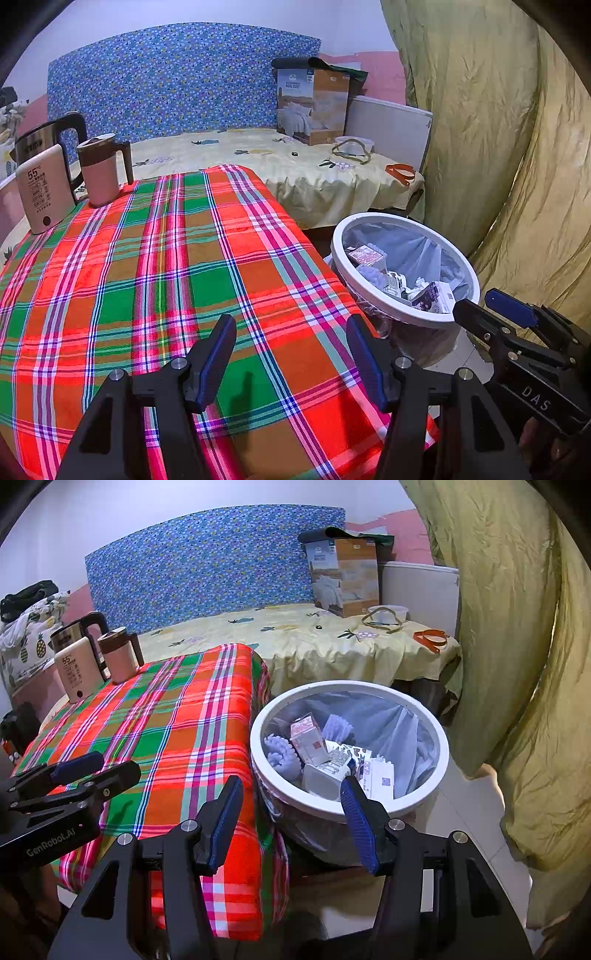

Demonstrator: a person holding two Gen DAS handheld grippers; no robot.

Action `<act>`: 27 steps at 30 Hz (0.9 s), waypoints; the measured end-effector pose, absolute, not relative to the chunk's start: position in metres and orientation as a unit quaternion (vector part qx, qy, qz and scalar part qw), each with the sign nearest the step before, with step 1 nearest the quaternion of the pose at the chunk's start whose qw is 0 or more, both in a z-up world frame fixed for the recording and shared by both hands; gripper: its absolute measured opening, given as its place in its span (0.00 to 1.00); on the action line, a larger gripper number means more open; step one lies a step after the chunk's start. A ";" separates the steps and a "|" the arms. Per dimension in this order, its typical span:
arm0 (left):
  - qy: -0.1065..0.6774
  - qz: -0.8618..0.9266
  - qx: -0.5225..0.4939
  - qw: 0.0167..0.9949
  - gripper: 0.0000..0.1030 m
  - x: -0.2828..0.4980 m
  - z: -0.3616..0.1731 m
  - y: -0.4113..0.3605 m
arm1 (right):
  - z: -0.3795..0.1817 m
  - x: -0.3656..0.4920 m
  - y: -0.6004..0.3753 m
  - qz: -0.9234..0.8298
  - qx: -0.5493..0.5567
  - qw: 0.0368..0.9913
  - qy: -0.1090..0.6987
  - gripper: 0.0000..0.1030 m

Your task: Collect trash

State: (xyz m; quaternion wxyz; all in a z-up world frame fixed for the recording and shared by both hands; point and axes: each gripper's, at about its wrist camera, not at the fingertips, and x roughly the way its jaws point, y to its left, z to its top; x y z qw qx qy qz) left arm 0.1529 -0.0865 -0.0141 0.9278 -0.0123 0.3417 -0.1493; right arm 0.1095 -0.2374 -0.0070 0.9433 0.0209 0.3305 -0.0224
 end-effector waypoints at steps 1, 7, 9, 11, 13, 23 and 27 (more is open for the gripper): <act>0.342 -0.149 -0.013 0.928 0.60 0.153 -0.014 -0.087 | -0.007 0.109 -0.237 -0.022 0.021 0.943 0.330 0.55; 0.342 -0.150 -0.012 0.928 0.60 0.152 -0.014 -0.086 | -0.006 0.109 -0.237 -0.023 0.021 0.944 0.329 0.55; 0.342 -0.149 -0.012 0.928 0.60 0.153 -0.014 -0.086 | -0.006 0.110 -0.237 -0.022 0.021 0.944 0.330 0.55; 0.341 -0.149 -0.012 0.928 0.60 0.152 -0.014 -0.086 | -0.006 0.110 -0.237 -0.022 0.021 0.944 0.329 0.55; 0.341 -0.149 -0.012 0.928 0.60 0.152 -0.014 -0.086 | -0.006 0.110 -0.237 -0.022 0.021 0.944 0.329 0.55; 0.339 -0.147 -0.010 0.929 0.60 0.151 -0.014 -0.087 | -0.005 0.109 -0.237 -0.022 0.020 0.944 0.328 0.55; 0.339 -0.144 -0.011 0.930 0.60 0.150 -0.013 -0.087 | -0.004 0.110 -0.236 -0.022 0.020 0.944 0.328 0.55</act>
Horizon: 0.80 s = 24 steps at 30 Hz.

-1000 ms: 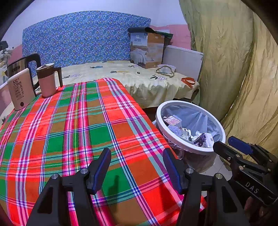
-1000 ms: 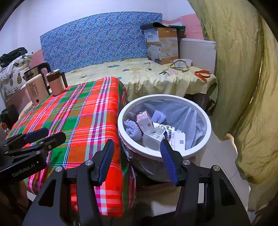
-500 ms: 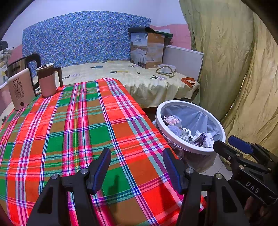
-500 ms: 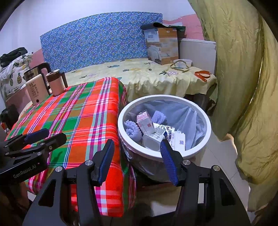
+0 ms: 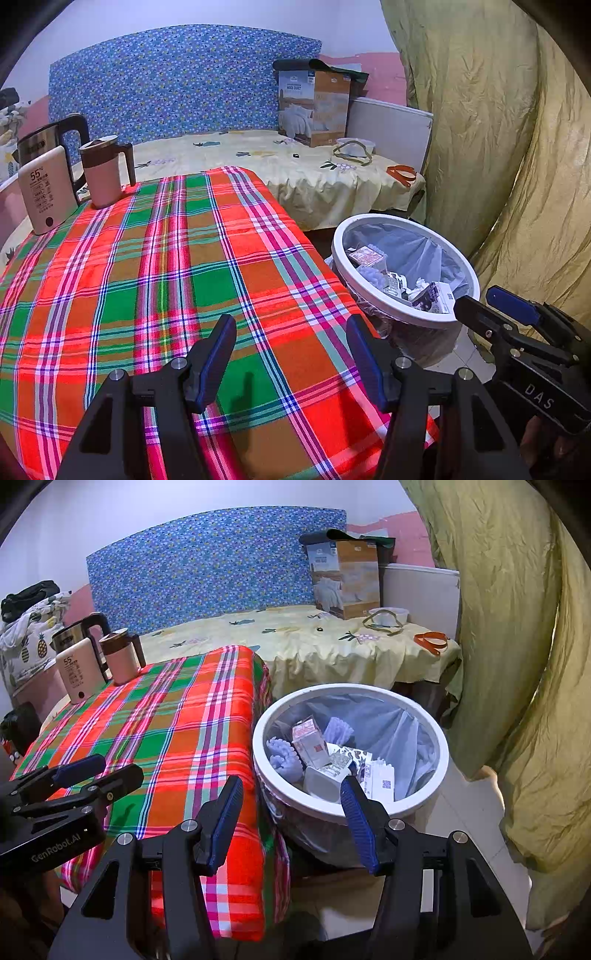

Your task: Collect trash

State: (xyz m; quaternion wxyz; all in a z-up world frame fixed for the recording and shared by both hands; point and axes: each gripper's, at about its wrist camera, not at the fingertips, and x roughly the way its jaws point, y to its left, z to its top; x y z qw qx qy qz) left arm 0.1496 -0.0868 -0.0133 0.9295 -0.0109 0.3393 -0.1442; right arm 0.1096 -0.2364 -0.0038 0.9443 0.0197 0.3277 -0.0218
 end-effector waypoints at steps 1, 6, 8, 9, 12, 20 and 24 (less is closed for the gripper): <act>0.339 -0.141 -0.011 0.930 0.60 0.149 -0.013 -0.086 | -0.003 0.110 -0.236 -0.021 0.020 0.944 0.327 0.55; 0.338 -0.138 -0.010 0.931 0.60 0.148 -0.013 -0.086 | -0.001 0.109 -0.234 -0.019 0.019 0.945 0.326 0.55; 0.338 -0.137 -0.009 0.931 0.60 0.148 -0.013 -0.086 | -0.001 0.109 -0.233 -0.019 0.019 0.945 0.325 0.55; 0.338 -0.137 -0.009 0.931 0.60 0.148 -0.013 -0.086 | -0.001 0.109 -0.233 -0.019 0.019 0.945 0.326 0.55; 0.338 -0.136 -0.007 0.931 0.60 0.148 -0.014 -0.085 | -0.001 0.109 -0.233 -0.019 0.019 0.945 0.326 0.55; 0.338 -0.138 -0.007 0.931 0.60 0.148 -0.014 -0.085 | -0.001 0.109 -0.233 -0.019 0.019 0.945 0.326 0.55; 0.339 -0.139 -0.006 0.930 0.60 0.148 -0.015 -0.086 | -0.001 0.109 -0.233 -0.019 0.019 0.945 0.326 0.55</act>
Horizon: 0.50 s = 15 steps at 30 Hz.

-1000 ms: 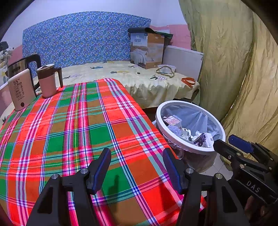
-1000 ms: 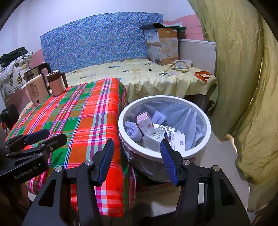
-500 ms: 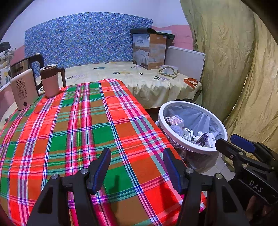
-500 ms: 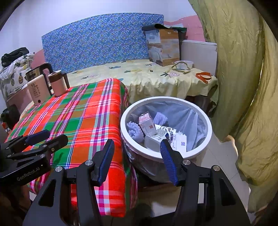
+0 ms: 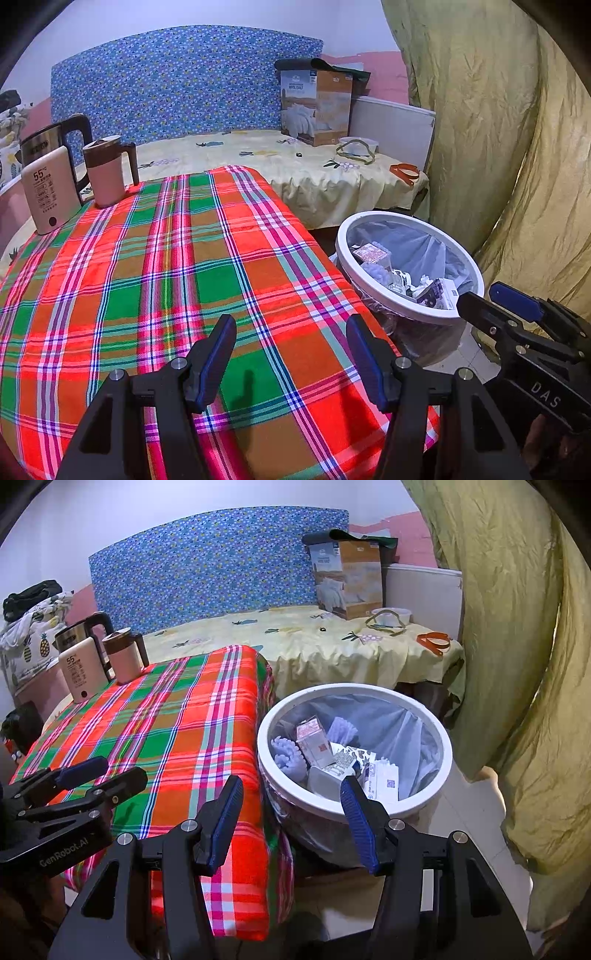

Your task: Collect trash

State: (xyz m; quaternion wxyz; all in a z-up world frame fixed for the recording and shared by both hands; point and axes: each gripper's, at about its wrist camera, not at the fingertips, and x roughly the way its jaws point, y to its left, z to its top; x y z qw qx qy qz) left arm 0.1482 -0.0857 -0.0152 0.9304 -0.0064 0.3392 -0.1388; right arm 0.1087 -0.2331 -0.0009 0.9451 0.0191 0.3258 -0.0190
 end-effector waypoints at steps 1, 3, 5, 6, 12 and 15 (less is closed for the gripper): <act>0.338 -0.139 -0.006 0.931 0.60 0.148 -0.015 -0.085 | -0.001 0.109 -0.233 -0.019 0.019 0.945 0.326 0.55; 0.338 -0.140 -0.007 0.931 0.60 0.148 -0.015 -0.086 | -0.001 0.109 -0.233 -0.019 0.019 0.945 0.326 0.55; 0.336 -0.141 -0.009 0.931 0.60 0.148 -0.015 -0.086 | -0.001 0.109 -0.233 -0.019 0.019 0.945 0.326 0.55; 0.336 -0.140 -0.008 0.931 0.60 0.148 -0.014 -0.086 | 0.000 0.109 -0.233 -0.019 0.019 0.945 0.326 0.55; 0.336 -0.139 -0.002 0.932 0.60 0.148 -0.016 -0.087 | 0.000 0.109 -0.233 -0.019 0.019 0.945 0.326 0.55; 0.341 -0.136 0.002 0.930 0.60 0.148 -0.018 -0.089 | -0.001 0.109 -0.233 -0.019 0.019 0.945 0.326 0.55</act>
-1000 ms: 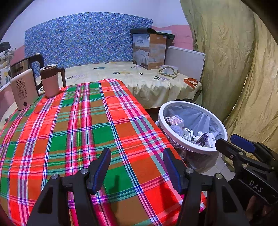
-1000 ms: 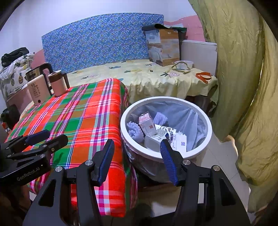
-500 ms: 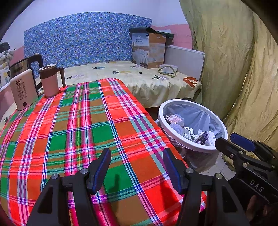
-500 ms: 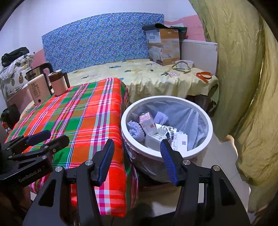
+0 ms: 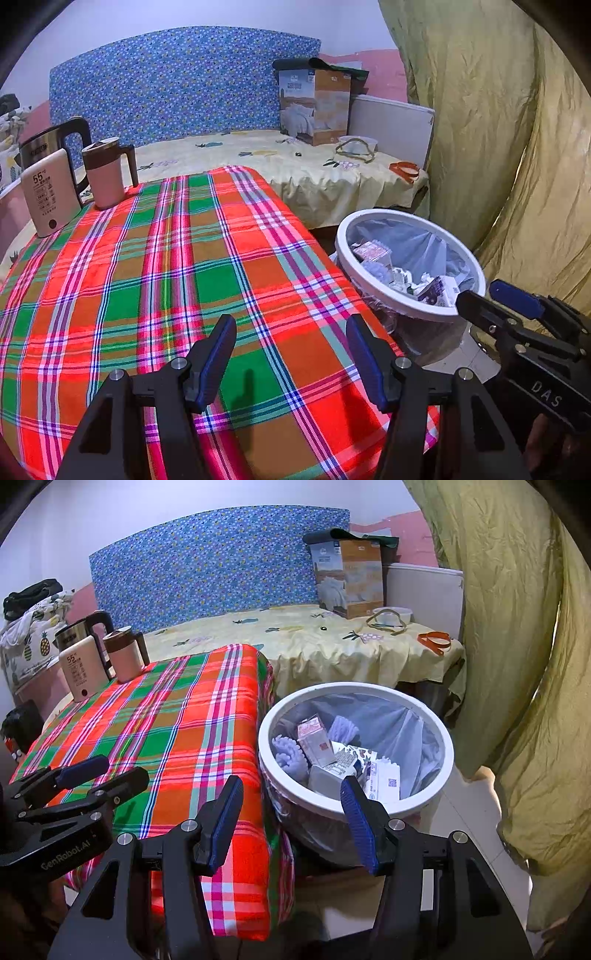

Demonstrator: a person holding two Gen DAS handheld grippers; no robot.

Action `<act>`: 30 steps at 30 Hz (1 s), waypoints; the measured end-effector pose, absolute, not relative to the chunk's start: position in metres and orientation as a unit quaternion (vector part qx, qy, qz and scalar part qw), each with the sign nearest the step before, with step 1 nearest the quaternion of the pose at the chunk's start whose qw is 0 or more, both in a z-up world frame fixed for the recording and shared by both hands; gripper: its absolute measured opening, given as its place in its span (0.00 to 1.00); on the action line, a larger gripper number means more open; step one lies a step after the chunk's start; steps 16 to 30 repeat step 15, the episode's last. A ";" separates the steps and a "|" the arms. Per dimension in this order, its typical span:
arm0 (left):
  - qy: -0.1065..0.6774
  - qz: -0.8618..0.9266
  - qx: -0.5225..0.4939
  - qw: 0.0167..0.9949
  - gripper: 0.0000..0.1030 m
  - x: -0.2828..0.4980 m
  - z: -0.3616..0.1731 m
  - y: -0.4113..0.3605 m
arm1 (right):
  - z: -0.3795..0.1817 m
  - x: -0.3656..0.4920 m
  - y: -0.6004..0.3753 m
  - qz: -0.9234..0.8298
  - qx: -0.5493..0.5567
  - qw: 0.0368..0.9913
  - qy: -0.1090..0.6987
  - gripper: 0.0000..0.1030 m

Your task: Collect trash

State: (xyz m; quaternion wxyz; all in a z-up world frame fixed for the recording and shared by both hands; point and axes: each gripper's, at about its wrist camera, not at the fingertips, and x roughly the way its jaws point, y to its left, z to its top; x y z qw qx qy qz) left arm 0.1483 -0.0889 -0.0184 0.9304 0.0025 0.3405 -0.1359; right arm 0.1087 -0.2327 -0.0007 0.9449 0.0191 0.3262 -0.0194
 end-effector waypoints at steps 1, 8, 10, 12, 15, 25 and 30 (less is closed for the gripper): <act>0.341 -0.137 0.002 0.930 0.60 0.148 -0.019 -0.089 | -0.001 0.109 -0.232 -0.019 0.019 0.945 0.326 0.55; 0.335 -0.135 0.001 0.933 0.60 0.147 -0.018 -0.089 | -0.001 0.109 -0.231 -0.019 0.019 0.945 0.326 0.55; 0.334 -0.136 -0.001 0.933 0.60 0.147 -0.018 -0.088 | -0.001 0.109 -0.232 -0.019 0.019 0.945 0.326 0.55; 0.333 -0.136 -0.001 0.933 0.60 0.147 -0.018 -0.088 | -0.003 0.109 -0.231 -0.019 0.019 0.945 0.327 0.55; 0.335 -0.135 -0.001 0.933 0.60 0.147 -0.018 -0.089 | -0.003 0.109 -0.231 -0.019 0.018 0.945 0.327 0.55; 0.335 -0.135 -0.001 0.933 0.60 0.147 -0.018 -0.089 | -0.003 0.109 -0.231 -0.019 0.018 0.945 0.327 0.55; 0.335 -0.135 -0.001 0.933 0.60 0.147 -0.018 -0.089 | -0.003 0.109 -0.231 -0.019 0.018 0.945 0.327 0.55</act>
